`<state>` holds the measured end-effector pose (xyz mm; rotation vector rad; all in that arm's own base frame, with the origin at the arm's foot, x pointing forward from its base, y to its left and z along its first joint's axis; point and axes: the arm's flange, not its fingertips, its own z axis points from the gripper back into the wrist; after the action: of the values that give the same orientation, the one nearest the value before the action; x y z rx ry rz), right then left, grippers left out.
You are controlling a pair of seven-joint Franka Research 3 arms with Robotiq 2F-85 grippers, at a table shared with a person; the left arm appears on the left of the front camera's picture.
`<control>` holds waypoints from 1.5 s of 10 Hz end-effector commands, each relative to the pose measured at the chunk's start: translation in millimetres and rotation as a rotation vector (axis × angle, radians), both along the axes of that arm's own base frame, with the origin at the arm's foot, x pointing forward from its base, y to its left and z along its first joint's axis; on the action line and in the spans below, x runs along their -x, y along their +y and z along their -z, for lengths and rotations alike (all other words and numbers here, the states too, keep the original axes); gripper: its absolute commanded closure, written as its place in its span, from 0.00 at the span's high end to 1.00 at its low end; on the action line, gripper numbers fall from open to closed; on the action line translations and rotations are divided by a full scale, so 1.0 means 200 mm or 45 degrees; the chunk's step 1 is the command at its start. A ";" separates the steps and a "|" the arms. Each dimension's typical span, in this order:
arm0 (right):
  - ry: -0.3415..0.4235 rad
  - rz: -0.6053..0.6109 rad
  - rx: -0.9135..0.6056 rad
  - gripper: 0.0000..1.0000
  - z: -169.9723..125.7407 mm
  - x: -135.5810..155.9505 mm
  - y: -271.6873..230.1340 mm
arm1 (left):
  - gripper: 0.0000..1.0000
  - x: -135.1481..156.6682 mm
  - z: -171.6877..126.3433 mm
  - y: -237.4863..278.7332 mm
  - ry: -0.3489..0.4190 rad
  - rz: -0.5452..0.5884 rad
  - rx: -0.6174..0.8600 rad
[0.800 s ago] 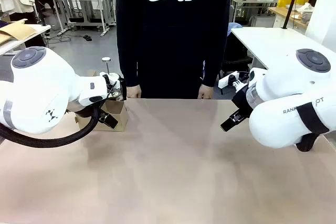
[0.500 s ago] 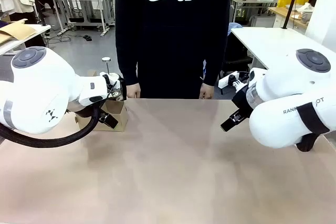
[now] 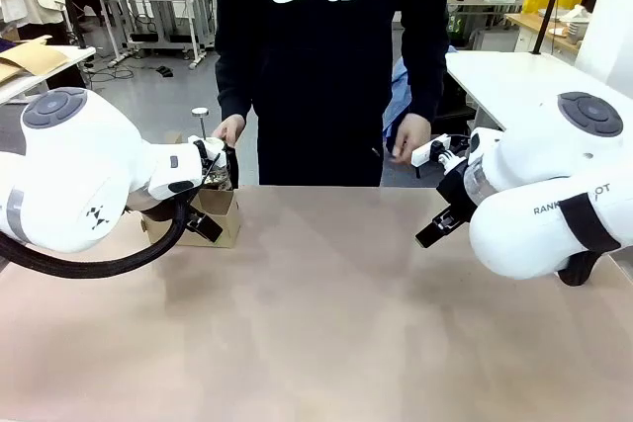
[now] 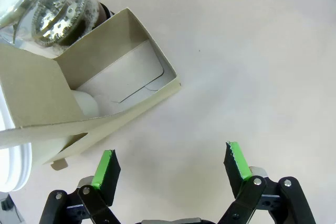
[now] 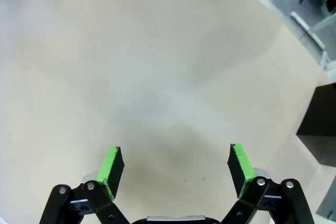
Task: Pour a drink into a cup and package it in a carrier.
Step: Pick up the 600 ml Paper Cup and place it in the middle top area of the table.
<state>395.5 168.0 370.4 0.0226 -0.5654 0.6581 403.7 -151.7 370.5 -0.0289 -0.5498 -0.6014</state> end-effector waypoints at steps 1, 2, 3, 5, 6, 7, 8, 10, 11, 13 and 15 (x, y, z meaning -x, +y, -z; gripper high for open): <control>0.000 0.001 -0.001 1.00 0.00 0.00 0.00 | 1.00 0.00 0.00 0.00 0.000 0.000 0.000; 0.000 0.000 0.000 1.00 0.00 0.00 0.00 | 1.00 0.00 0.00 0.00 0.000 0.000 0.000; -0.025 -0.030 -0.025 1.00 -0.16 -0.07 0.00 | 1.00 0.00 0.00 0.00 0.000 0.000 0.000; -0.079 -0.041 -0.080 1.00 -0.51 -0.19 -0.09 | 1.00 0.00 0.00 0.00 0.000 0.000 0.000; -0.069 -0.079 -0.057 1.00 -0.66 -0.27 -0.14 | 1.00 0.00 0.00 0.00 0.000 0.000 0.000; -0.024 -0.197 -0.085 1.00 -0.81 -0.36 -0.27 | 1.00 0.00 0.00 0.00 0.000 0.000 0.000; 0.004 -0.289 -0.122 1.00 -0.89 -0.46 -0.41 | 1.00 0.00 0.00 0.00 0.000 0.000 0.000; 0.027 -0.353 -0.262 1.00 -0.94 -0.61 -0.80 | 1.00 0.00 0.00 0.00 0.000 0.000 0.000; 0.009 -0.369 -0.379 1.00 -0.88 -0.62 -1.05 | 1.00 0.00 0.00 0.00 0.000 0.000 0.000; -0.133 -0.505 -0.584 1.00 -0.70 -0.57 -1.45 | 1.00 0.00 0.00 0.00 0.000 0.000 0.000; -0.248 -0.605 -0.709 1.00 -0.46 -0.45 -1.70 | 1.00 0.00 0.00 0.00 0.000 0.000 0.000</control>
<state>476.0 -163.8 488.5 0.5605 -0.9272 0.8936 403.9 -151.6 370.4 -0.0283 -0.5497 -0.6007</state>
